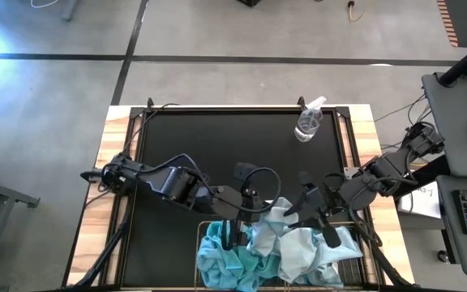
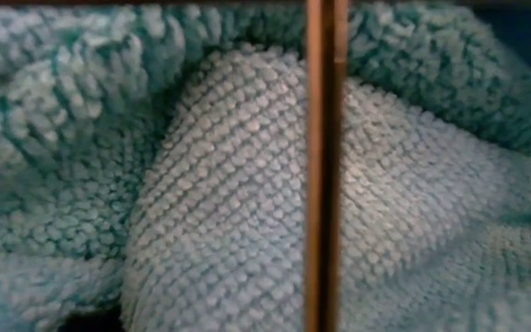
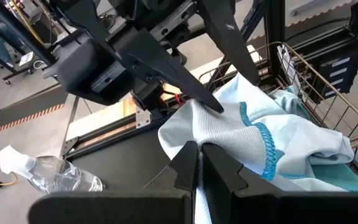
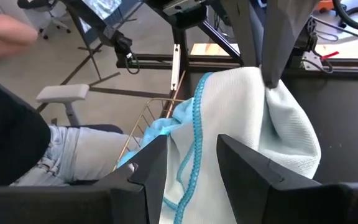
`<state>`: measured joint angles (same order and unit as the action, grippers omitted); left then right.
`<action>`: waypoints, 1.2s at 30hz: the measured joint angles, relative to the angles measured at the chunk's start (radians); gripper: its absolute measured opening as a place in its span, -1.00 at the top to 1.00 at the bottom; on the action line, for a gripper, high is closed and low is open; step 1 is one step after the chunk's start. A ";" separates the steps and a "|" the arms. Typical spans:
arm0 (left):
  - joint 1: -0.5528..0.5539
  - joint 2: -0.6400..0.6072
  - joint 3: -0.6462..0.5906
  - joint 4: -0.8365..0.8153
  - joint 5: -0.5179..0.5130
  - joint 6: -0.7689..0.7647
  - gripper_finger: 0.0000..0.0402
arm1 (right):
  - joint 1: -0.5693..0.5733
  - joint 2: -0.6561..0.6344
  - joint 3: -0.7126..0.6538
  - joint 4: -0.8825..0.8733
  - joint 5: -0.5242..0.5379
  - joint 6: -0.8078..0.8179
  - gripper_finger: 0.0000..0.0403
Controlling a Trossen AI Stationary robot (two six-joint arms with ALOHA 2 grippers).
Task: Sort microfiber towel by color & place in baskets
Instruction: Put the light blue towel into the right wire basket
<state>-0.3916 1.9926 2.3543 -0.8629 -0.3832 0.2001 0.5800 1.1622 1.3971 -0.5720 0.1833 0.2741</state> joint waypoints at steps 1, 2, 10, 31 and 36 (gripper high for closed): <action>0.000 0.000 0.000 0.001 0.000 0.000 1.00 | 0.000 0.000 0.000 0.000 0.000 0.000 0.33; 0.000 0.000 0.000 0.003 0.001 -0.002 1.00 | 0.000 0.000 0.000 0.000 0.001 0.000 0.33; -0.004 0.000 0.000 0.003 0.078 -0.030 1.00 | -0.005 -0.010 0.005 0.002 0.002 -0.021 0.33; -0.018 0.001 0.000 0.002 0.132 -0.059 1.00 | -0.005 -0.008 0.006 -0.023 -0.037 -0.048 0.33; -0.017 0.001 0.000 0.002 0.132 -0.058 1.00 | -0.004 0.001 0.006 -0.022 -0.112 -0.051 0.33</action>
<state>-0.4088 1.9938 2.3539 -0.8608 -0.2516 0.1417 0.5758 1.1629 1.4029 -0.5945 0.0710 0.2226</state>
